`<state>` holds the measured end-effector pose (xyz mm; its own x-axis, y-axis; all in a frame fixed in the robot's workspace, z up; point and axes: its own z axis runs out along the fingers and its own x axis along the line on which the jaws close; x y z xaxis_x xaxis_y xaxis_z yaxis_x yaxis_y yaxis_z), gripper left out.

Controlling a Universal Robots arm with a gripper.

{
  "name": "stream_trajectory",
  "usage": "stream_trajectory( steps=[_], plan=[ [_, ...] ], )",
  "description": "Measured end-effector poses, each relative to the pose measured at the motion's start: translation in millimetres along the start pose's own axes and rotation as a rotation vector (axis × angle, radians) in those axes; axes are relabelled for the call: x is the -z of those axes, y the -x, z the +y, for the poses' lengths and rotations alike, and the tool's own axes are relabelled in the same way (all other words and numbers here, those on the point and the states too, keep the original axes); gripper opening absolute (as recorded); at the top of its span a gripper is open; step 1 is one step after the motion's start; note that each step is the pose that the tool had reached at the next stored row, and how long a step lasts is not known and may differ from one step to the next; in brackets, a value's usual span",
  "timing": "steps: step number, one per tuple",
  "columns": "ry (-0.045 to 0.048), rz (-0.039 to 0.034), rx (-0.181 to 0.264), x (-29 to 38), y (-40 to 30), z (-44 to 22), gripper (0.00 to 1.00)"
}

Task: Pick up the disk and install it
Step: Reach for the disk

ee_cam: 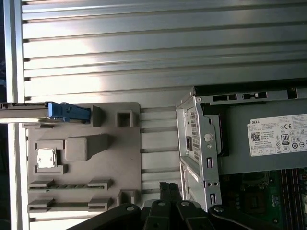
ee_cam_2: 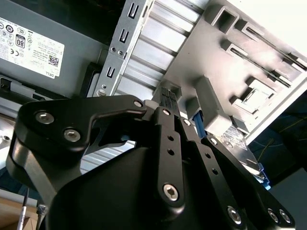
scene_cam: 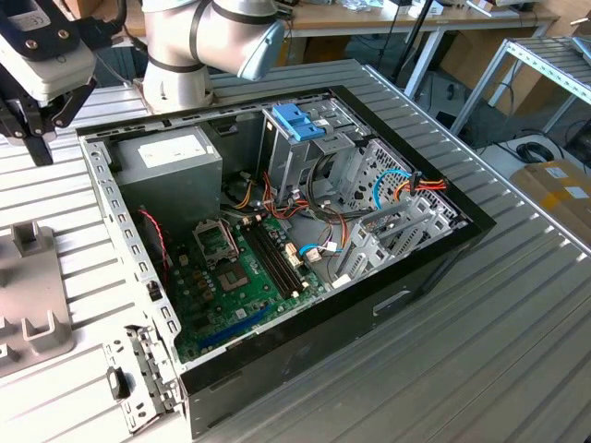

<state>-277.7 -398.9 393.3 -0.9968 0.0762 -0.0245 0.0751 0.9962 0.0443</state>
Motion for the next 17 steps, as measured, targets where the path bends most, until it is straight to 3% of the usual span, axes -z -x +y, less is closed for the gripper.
stream_trajectory(
  steps=[17],
  plan=[
    [0.0000,-0.0001,0.000,0.2,-8.6,-0.6,0.10]
  ],
)
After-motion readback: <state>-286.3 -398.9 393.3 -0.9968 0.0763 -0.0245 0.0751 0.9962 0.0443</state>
